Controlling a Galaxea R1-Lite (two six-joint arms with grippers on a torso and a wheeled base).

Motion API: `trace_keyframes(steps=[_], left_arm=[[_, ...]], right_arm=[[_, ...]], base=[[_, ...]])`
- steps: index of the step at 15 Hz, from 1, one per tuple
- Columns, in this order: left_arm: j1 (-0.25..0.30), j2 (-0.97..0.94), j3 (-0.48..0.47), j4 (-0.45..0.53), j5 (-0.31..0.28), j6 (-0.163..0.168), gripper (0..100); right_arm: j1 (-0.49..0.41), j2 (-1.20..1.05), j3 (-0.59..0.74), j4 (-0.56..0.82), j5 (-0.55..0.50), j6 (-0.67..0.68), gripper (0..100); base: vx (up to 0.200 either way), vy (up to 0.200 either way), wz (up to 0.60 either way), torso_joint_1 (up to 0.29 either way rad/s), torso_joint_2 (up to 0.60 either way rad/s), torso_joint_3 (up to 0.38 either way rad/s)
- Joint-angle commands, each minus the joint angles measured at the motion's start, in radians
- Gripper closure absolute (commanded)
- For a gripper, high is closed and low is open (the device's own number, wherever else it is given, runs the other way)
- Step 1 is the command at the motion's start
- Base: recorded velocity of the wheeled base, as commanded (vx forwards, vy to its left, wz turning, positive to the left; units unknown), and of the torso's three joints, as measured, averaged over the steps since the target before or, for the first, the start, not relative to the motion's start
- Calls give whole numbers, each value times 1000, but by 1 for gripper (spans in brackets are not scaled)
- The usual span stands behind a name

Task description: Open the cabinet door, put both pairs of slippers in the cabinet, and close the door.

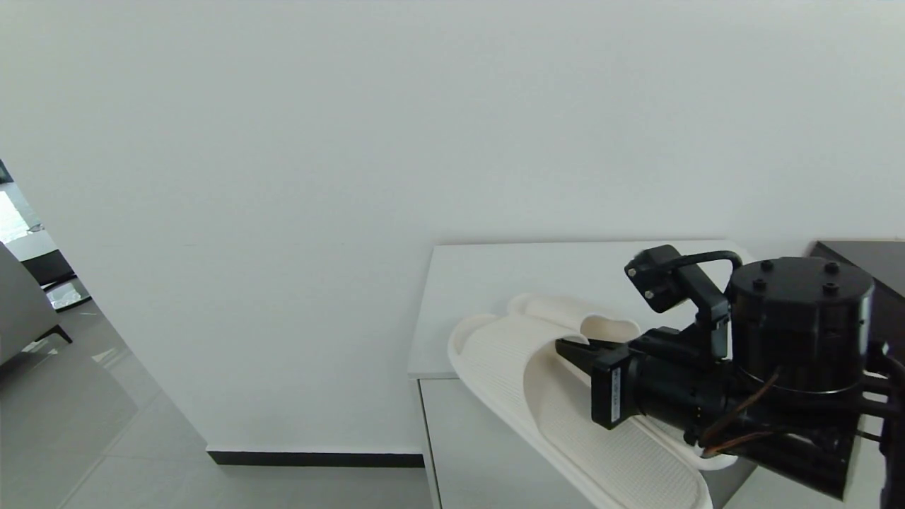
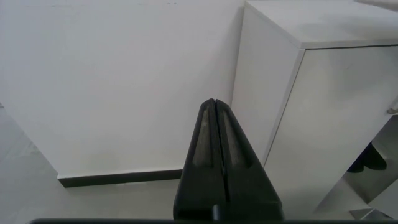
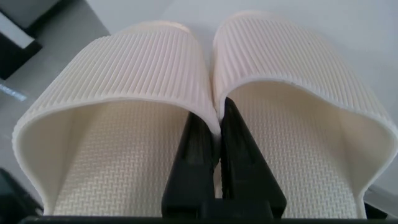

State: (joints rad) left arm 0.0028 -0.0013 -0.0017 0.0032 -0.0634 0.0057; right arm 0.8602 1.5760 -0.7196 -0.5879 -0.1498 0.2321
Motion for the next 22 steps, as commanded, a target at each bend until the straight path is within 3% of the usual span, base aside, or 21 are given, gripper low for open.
trace_keyframes(steps=[1, 14, 22], left_arm=[[0, 1, 0, 0, 1, 0, 100], [0, 1, 0, 0, -1, 0, 100], [0, 1, 2, 0, 1, 10, 100]], right_arm=[[17, -51, 17, 0, 10, 0, 100], [34, -70, 68, -1, 102, 6, 100], [34, -71, 86, 0, 134, 6, 100]], base=[[-200, 0, 0, 2, -2, -2], [-200, 0, 0, 2, 2, 2], [0, -25, 0, 0, 0, 1]])
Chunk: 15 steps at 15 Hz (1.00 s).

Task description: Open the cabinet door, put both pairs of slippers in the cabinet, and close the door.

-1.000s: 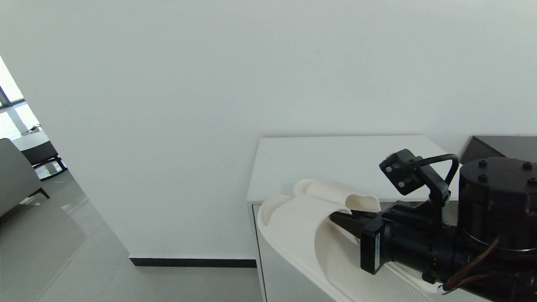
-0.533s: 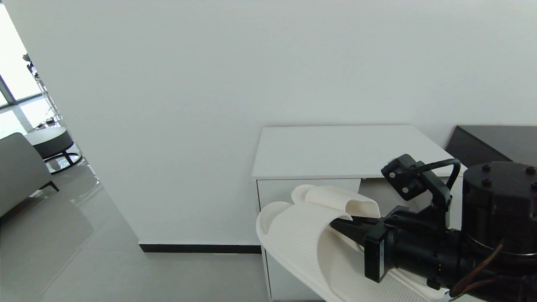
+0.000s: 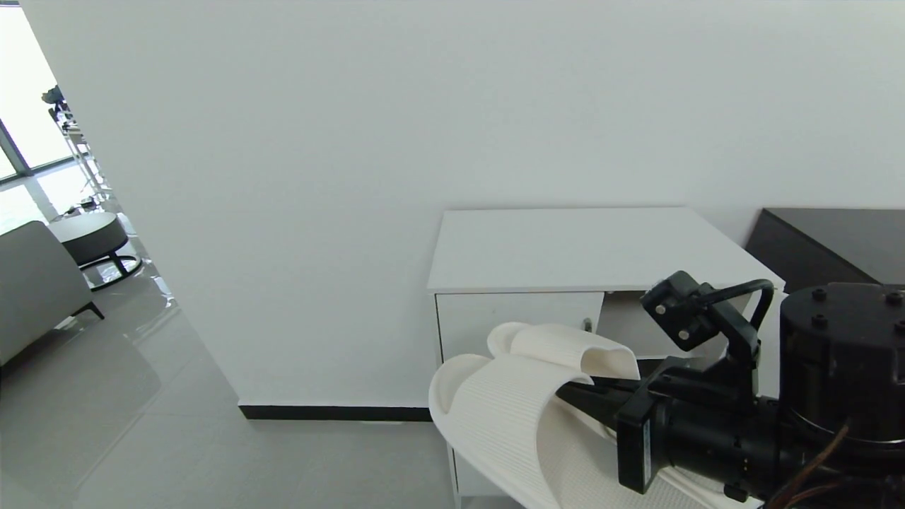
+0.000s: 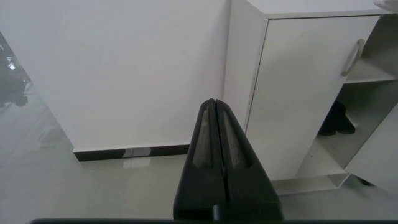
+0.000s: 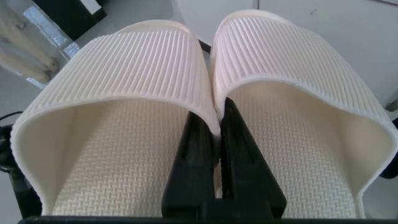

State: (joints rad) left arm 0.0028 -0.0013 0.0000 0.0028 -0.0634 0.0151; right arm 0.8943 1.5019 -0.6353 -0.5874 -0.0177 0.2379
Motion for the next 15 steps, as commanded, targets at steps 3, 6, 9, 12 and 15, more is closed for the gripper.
trace_keyframes(steps=[3, 6, 9, 12, 15], left_arm=[[0, 1, 0, 0, 1, 0, 100], [0, 1, 0, 0, 1, 0, 100], [0, 1, 0, 0, 1, 0, 100], [0, 1, 0, 0, 1, 0, 100], [0, 1, 0, 0, 1, 0, 100]], right_arm=[[0, 3, 9, 0, 4, 0, 100], [0, 3, 9, 0, 5, 0, 100], [0, 8, 14, 0, 7, 0, 100], [0, -8, 49, -11, 61, -2, 100], [0, -26, 80, -43, 91, -9, 100]], base=[[0, -200, 0, 2, 2, 4], [0, -200, 0, 7, 4, -1], [0, -200, 0, -1, 2, 2], [0, -200, 0, -1, 1, 4], [0, -200, 0, 4, 4, 2]])
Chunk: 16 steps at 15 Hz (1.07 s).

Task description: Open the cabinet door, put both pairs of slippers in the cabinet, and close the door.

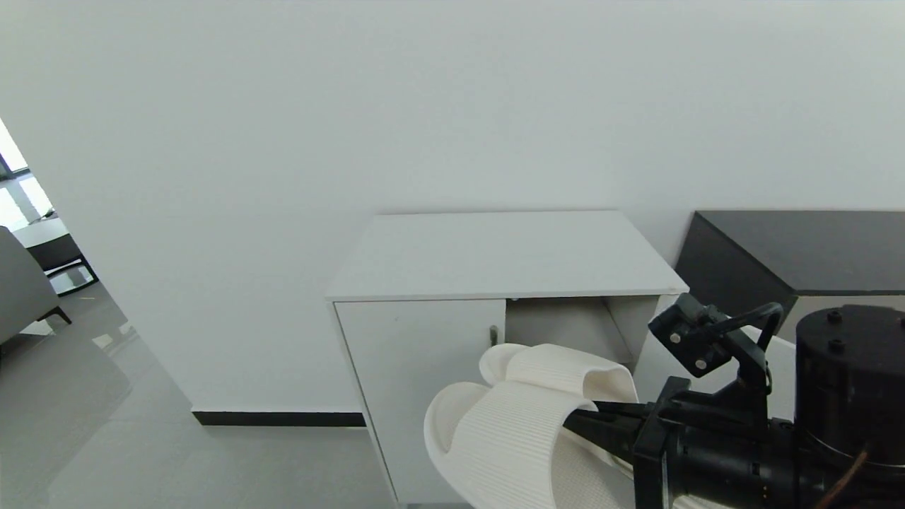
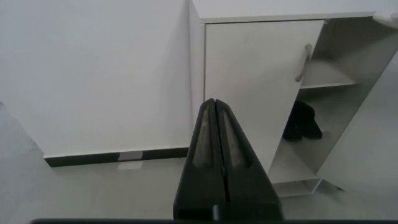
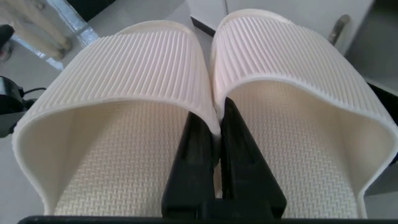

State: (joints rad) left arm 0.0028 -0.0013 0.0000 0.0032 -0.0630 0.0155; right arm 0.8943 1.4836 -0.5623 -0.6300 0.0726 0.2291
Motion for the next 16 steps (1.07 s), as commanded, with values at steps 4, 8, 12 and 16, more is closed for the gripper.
trace_keyframes(steps=[4, 8, 12, 16], left_arm=[[0, 1, 0, 0, 0, 0, 100], [0, 1, -2, 0, 0, -5, 100], [0, 1, -2, 0, -1, -5, 100], [0, 1, 0, 0, 0, -5, 100]], right_arm=[[0, -8, 12, 0, 1, -1, 100], [0, -5, 19, 0, 0, -13, 100], [0, -2, 27, 0, 4, -36, 100], [0, -3, 29, 0, 6, -34, 100]], base=[[0, -200, 0, 0, -1, 6], [0, -50, 0, 1, 1, 2], [0, 0, 0, 0, 0, 0], [0, 0, 0, 0, 0, 0]])
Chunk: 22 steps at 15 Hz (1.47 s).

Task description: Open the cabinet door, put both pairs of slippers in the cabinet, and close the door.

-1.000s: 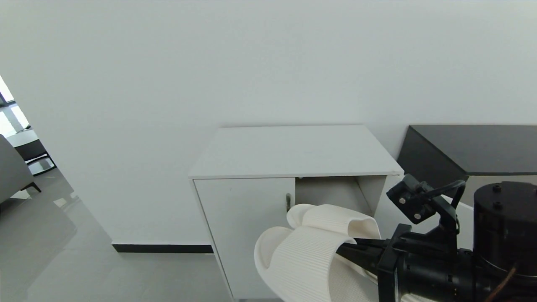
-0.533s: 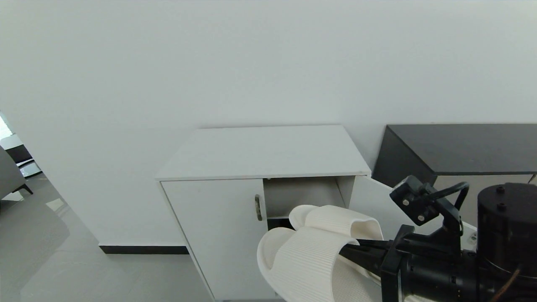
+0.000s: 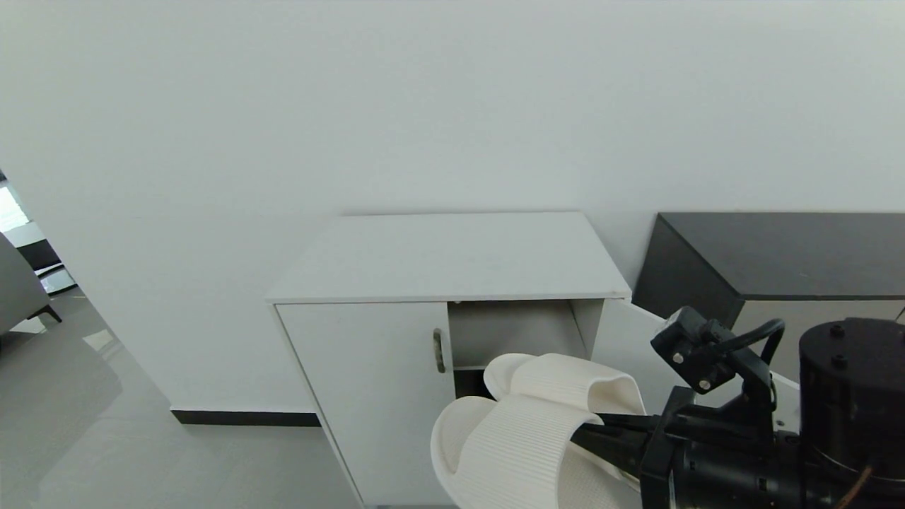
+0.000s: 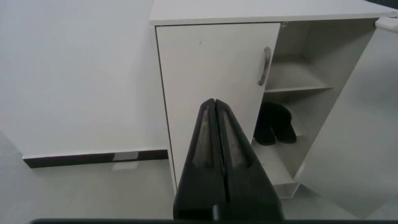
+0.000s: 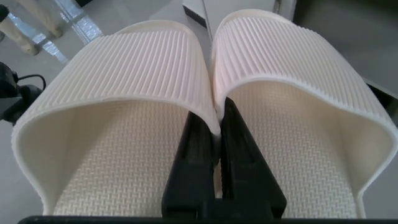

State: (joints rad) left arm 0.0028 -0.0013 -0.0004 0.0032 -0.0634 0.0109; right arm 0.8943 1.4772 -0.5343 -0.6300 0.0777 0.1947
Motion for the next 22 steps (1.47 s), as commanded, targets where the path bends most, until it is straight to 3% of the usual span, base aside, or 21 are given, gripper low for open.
trace_keyframes(steps=[1, 5, 22], left_arm=[[0, 1, 0, 0, 1, 0, 100], [0, 1, 0, 0, 1, 0, 100], [0, 1, -1, 0, 1, -2, 100]], right_arm=[[0, 5, 0, 0, 1, 0, 100], [0, 5, 0, 0, 1, 0, 100], [0, 3, 2, 0, 19, 0, 100]], base=[[0, 0, 0, 0, 0, 0], [0, 0, 0, -70, 155, 83], [0, 0, 0, -213, 500, 282]])
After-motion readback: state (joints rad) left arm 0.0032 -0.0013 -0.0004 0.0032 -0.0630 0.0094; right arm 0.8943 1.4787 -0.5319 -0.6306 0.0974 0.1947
